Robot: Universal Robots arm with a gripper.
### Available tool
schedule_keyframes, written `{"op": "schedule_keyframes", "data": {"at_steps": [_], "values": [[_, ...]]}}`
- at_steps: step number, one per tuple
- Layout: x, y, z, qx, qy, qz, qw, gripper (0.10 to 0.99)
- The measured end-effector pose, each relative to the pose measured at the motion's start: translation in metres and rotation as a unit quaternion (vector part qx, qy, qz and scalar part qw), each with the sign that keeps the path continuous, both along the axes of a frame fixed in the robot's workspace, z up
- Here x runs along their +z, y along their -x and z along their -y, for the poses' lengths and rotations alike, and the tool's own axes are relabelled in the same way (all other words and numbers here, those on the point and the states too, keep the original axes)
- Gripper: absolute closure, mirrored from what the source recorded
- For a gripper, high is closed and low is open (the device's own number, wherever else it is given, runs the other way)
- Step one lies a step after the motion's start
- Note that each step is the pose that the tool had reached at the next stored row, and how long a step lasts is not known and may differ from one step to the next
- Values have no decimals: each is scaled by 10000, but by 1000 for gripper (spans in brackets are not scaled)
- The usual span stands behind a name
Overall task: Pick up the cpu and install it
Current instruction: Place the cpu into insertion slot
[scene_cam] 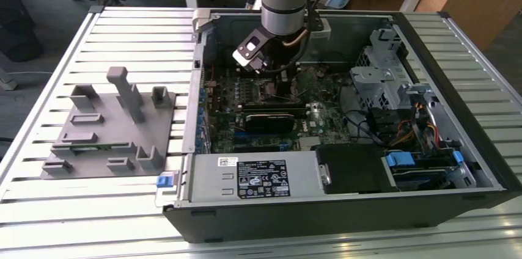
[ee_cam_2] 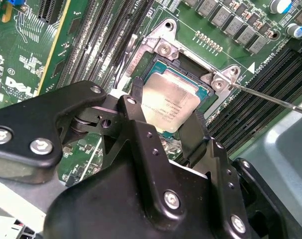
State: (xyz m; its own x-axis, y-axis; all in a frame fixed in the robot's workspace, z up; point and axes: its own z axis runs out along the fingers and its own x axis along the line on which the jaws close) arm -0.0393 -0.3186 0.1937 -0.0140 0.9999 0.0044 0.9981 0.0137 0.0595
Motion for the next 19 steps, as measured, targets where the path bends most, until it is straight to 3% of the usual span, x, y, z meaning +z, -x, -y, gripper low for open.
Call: {"op": "schedule_keyframes", "data": {"at_steps": [6,8,9,13,19], "values": [[-2,0,0,0,-1,0,10000,545],[-3,0,0,0,-1,0,10000,533],[-3,0,0,0,0,0,10000,471],[3,0,0,0,-1,1,10000,471],[103,0,0,0,0,0,10000,486]]}}
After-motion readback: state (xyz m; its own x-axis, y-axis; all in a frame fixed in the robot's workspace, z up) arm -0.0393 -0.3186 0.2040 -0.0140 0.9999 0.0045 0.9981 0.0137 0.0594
